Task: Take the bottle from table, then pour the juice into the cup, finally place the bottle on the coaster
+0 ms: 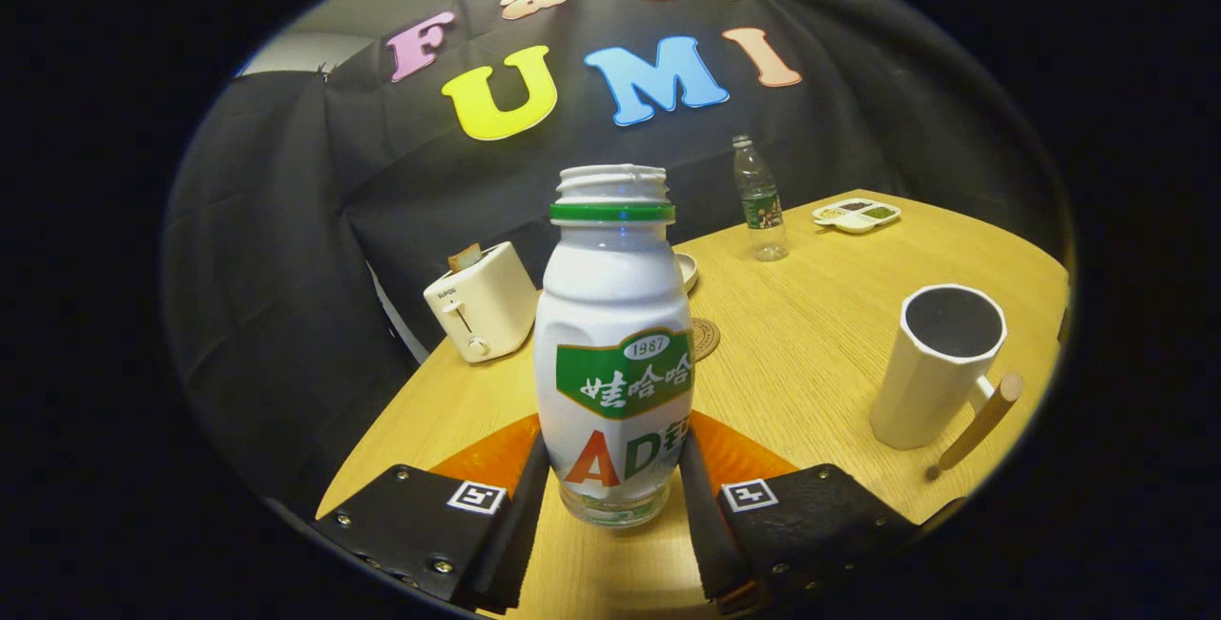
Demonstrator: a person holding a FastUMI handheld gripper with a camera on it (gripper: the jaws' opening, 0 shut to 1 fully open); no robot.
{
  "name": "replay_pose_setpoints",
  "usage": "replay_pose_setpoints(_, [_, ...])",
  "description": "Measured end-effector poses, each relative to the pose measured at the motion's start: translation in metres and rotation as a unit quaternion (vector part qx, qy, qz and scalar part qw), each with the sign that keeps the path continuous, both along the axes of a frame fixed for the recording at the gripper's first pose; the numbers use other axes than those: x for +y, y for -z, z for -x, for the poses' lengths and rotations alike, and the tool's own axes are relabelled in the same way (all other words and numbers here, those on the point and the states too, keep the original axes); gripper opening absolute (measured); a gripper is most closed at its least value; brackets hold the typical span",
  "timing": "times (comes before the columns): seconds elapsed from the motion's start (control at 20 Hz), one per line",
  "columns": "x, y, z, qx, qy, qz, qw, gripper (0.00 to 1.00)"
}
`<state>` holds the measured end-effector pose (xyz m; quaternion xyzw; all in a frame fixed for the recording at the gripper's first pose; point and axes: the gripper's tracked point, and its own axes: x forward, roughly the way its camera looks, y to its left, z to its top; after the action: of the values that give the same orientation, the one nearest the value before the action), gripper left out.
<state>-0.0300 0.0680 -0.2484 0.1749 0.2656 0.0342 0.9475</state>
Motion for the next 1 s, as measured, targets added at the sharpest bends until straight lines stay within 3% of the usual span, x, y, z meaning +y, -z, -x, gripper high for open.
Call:
replay_pose_setpoints(0.6, [-0.036, 0.000, 0.004, 0.027, 0.079, -0.124, 0.989, 0.68])
replay_pose_setpoints(1.0, [-0.047, 0.004, 0.012, 0.049, 0.119, -0.210, 0.969, 0.68])
